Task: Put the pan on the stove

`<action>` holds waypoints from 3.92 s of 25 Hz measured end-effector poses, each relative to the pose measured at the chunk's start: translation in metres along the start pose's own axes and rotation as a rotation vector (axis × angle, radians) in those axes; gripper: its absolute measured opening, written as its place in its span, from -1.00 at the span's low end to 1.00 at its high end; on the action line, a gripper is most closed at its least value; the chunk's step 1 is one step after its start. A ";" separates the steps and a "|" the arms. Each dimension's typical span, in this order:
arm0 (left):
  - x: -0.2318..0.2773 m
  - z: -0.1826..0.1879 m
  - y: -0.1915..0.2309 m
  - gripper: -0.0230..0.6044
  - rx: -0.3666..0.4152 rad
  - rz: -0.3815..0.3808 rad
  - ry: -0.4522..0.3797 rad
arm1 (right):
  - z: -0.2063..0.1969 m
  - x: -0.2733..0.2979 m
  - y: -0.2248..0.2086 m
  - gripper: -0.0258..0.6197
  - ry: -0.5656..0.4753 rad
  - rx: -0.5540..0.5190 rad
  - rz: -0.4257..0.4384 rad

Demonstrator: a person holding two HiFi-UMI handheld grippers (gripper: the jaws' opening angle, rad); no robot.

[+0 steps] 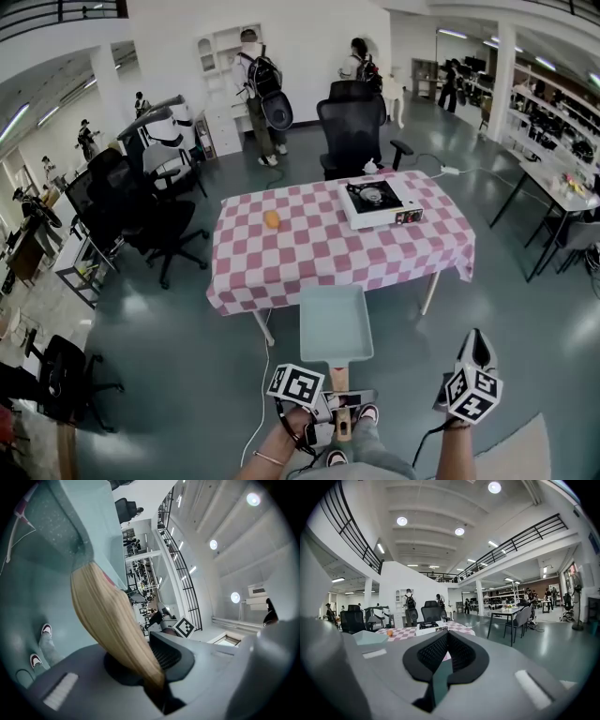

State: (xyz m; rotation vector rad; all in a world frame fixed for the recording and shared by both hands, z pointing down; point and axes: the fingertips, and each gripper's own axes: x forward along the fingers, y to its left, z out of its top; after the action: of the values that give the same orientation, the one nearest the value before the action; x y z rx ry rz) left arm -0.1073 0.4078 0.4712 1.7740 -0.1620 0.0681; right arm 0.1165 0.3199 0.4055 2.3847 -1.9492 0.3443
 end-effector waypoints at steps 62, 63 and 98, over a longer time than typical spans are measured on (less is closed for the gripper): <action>0.209 0.466 0.049 -0.81 0.026 0.005 -0.047 | 0.093 0.483 -0.112 -0.89 0.039 0.033 -0.015; 0.210 0.475 0.050 -0.81 0.029 0.005 -0.051 | 0.096 0.492 -0.110 -0.89 0.040 0.030 -0.014; 0.215 0.621 0.084 -0.80 0.012 0.046 -0.284 | 0.112 0.710 -0.033 -0.89 0.139 -0.083 0.236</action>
State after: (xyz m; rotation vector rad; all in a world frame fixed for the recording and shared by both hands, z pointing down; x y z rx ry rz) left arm 0.0665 -0.2316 0.4519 1.7858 -0.4081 -0.1514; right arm 0.2959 -0.3762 0.4407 2.0266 -2.1381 0.4173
